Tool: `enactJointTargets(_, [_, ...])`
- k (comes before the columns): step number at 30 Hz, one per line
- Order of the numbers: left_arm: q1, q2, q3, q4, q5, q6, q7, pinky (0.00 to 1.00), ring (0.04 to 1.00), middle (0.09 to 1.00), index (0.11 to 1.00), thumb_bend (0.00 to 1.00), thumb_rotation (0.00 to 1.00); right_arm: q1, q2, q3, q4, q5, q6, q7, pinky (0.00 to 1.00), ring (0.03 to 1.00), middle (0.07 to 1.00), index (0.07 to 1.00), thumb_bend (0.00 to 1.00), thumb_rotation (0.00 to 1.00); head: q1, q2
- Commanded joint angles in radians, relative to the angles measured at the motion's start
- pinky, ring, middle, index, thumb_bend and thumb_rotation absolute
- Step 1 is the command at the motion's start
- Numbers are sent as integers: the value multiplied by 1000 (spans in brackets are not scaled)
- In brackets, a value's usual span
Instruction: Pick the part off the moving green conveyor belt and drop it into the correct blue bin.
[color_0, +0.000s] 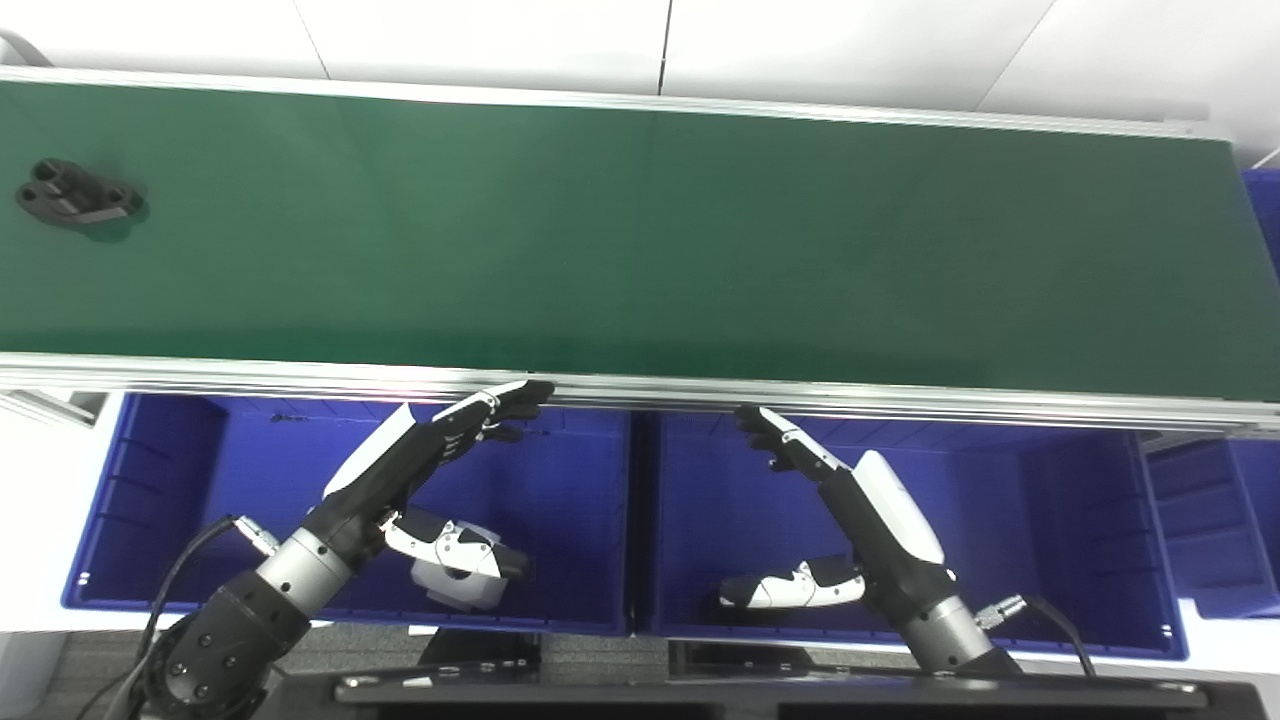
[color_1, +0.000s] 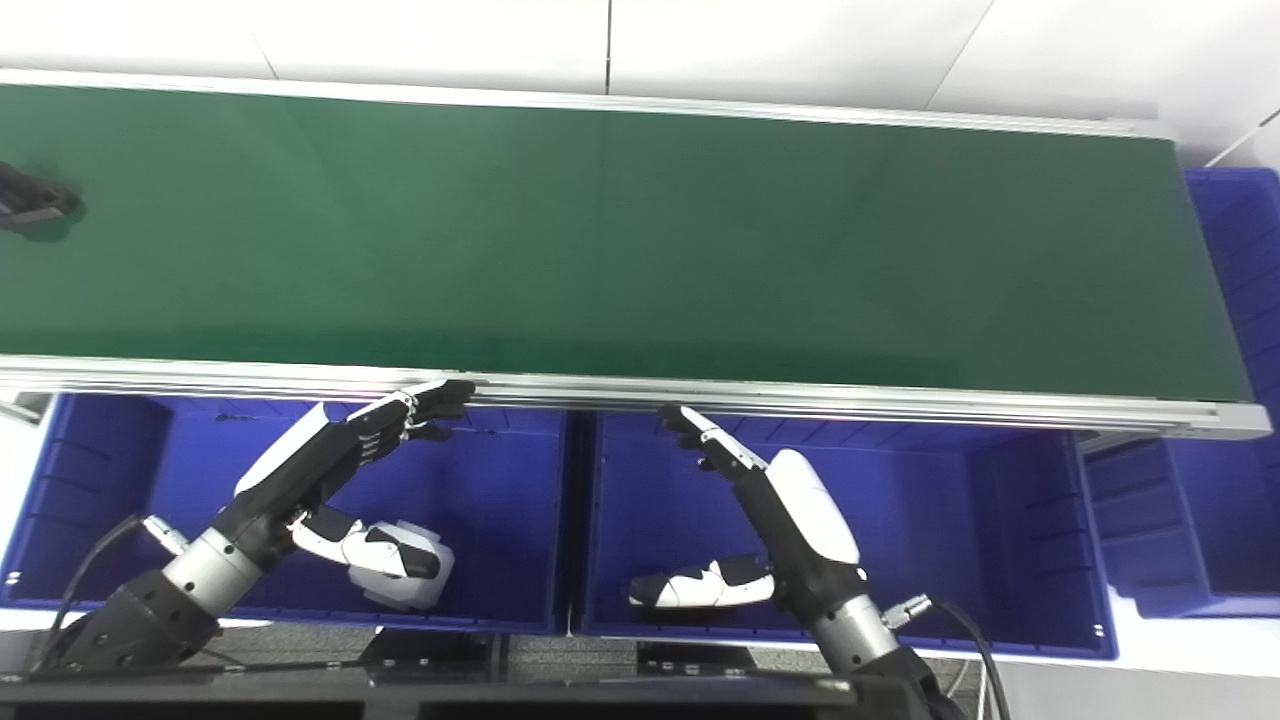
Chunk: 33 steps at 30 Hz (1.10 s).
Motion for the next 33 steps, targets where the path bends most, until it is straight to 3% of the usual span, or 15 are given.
enactJointTargets(1, [1,11,7,-40,0,-19,2,806,877,902,874,960,317,3,5,1,-36,5,8,-18,768,837,876,910,1000,543,3,1])
enactJointTargets(33, [-5,17,4,-51,37,-31,4,819,876,895,867,956,315,7,-2,4,-49,5,18,-24,755,829,872,913,994,547,-4,15])
